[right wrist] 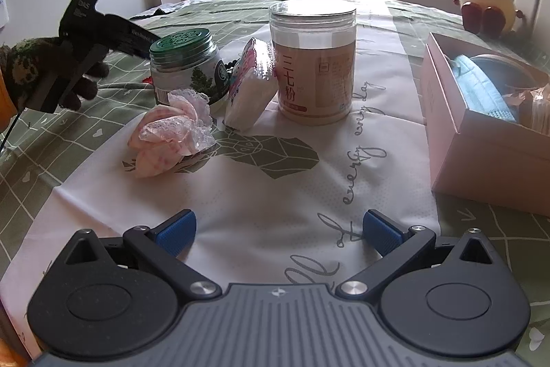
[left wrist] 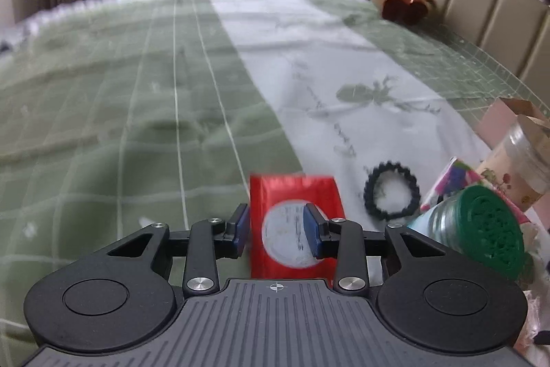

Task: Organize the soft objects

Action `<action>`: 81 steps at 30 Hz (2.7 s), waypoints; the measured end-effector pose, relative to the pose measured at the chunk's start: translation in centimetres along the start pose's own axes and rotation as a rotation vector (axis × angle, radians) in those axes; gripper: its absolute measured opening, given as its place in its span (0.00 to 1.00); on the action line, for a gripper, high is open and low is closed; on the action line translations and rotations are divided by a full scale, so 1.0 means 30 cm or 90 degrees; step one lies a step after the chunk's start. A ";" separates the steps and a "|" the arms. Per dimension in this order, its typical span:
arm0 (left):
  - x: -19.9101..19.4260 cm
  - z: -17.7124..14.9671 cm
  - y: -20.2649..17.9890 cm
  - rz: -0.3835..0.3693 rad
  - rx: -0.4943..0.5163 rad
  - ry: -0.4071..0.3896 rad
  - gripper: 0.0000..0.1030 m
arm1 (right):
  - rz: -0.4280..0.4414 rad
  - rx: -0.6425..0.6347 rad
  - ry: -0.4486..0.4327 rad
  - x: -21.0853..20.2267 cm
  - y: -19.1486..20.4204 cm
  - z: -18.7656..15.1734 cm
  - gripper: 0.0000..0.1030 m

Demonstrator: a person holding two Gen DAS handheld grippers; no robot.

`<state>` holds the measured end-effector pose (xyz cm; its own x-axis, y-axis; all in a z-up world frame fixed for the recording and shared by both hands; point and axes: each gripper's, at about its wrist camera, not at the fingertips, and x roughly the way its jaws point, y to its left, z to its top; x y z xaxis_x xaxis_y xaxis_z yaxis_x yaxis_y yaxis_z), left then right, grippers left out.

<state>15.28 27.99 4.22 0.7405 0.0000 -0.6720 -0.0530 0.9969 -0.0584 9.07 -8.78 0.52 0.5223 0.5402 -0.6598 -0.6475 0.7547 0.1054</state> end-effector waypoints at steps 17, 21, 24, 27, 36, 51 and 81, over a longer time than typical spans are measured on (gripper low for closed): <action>0.101 0.006 -0.039 -0.032 0.093 0.006 0.34 | 0.030 -0.028 0.042 -0.075 0.066 0.722 0.85; 0.011 -0.079 -0.007 -0.072 0.106 0.002 0.35 | 0.040 0.042 0.206 0.253 0.081 0.929 0.81; -0.075 -0.167 -0.003 -0.089 0.138 -0.011 0.34 | -0.007 0.057 0.334 0.540 0.099 0.957 0.55; -0.142 -0.243 0.009 -0.105 0.139 -0.027 0.35 | -0.053 0.056 0.423 0.733 0.143 0.923 0.46; -0.227 -0.320 -0.003 -0.131 0.130 -0.036 0.34 | 0.015 0.013 0.280 0.509 0.275 0.974 0.05; -0.380 -0.466 -0.336 -0.168 0.132 -0.022 0.36 | 0.018 0.120 0.135 -0.121 -0.011 0.283 0.06; -0.385 -0.528 -0.632 -0.009 0.063 0.009 0.36 | -0.031 0.089 -0.112 -0.107 -0.013 -0.115 0.74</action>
<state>-2.89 7.83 1.40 0.7309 -0.0142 -0.6823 0.0244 0.9997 0.0054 5.74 -12.10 0.03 0.6476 0.5497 -0.5277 -0.5426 0.8189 0.1872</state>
